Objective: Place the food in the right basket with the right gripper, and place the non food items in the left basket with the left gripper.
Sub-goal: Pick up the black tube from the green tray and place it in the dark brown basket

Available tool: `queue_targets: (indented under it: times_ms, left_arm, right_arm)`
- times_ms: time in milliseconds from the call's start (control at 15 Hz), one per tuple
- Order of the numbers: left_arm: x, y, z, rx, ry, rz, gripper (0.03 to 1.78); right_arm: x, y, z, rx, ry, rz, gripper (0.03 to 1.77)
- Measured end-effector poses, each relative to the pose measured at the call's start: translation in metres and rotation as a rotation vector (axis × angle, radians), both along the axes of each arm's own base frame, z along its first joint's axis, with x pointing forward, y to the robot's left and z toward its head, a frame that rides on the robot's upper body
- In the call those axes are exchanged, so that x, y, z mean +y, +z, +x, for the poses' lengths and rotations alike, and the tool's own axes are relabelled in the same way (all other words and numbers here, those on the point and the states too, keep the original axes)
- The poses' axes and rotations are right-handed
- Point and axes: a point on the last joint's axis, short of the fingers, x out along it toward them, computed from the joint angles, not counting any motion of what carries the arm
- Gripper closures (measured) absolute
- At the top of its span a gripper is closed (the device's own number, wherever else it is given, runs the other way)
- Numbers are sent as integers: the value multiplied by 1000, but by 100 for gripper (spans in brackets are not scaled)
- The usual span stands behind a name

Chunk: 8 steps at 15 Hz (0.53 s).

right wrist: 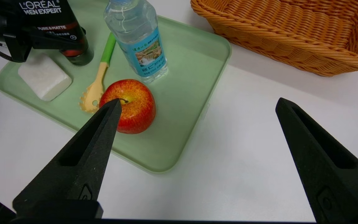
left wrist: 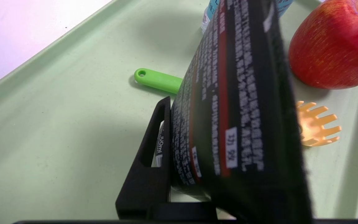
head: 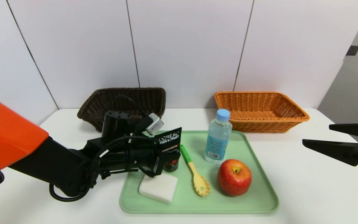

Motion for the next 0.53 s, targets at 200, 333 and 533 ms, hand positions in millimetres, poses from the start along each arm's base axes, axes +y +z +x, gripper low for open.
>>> queue_targets:
  times_ms: [200, 333, 533]
  left_arm:
    - [3, 15, -4, -21, 13, -30, 131]
    - [7, 35, -7, -56, 30, -65, 132]
    - [20, 70, -5, -119, 89, -97, 133]
  right_arm:
    - [0, 0, 0, 1, 0, 0, 9]
    - [0, -3, 0, 8, -1, 0, 9]
    - [0, -5, -1, 17, 0, -2, 9]
